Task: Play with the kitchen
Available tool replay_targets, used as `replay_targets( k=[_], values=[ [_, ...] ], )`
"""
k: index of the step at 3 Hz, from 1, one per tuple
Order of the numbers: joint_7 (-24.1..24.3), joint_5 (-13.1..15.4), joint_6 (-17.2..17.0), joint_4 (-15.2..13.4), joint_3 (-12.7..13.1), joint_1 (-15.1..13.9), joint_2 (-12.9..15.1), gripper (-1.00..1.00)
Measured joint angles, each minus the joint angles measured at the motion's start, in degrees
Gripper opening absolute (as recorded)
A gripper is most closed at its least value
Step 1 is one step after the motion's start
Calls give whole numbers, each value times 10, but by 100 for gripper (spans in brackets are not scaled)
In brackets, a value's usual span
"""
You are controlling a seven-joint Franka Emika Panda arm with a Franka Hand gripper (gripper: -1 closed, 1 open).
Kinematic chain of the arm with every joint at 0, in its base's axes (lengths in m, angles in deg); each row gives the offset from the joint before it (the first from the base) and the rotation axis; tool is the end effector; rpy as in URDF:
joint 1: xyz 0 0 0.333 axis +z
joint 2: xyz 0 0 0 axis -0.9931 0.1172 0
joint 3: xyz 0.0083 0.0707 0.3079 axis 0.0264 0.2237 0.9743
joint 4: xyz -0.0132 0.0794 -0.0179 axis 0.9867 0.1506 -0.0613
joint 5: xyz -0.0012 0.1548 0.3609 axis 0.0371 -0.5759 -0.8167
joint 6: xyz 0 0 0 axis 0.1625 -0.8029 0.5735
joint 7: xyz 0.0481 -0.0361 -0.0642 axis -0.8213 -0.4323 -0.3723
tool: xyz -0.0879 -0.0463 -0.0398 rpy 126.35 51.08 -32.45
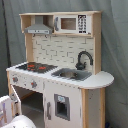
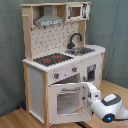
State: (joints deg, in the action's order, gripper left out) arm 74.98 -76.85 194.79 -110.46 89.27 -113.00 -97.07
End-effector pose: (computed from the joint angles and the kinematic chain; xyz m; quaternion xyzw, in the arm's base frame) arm 0.2234 0.4443 0.2038 0.6859 0.1240 0.5957 0.3992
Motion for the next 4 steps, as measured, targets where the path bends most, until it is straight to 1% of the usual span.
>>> replay_targets(
  k=[1, 2, 3, 4],
  values=[
    [-14, 0, 39, -3, 0, -41, 0, 100],
    [-35, 0, 73, -22, -1, -77, 0, 100],
    [-68, 0, 101, -22, -13, -115, 0, 100],
    [-89, 0, 131, -22, -20, -159, 0, 100]
  ],
)
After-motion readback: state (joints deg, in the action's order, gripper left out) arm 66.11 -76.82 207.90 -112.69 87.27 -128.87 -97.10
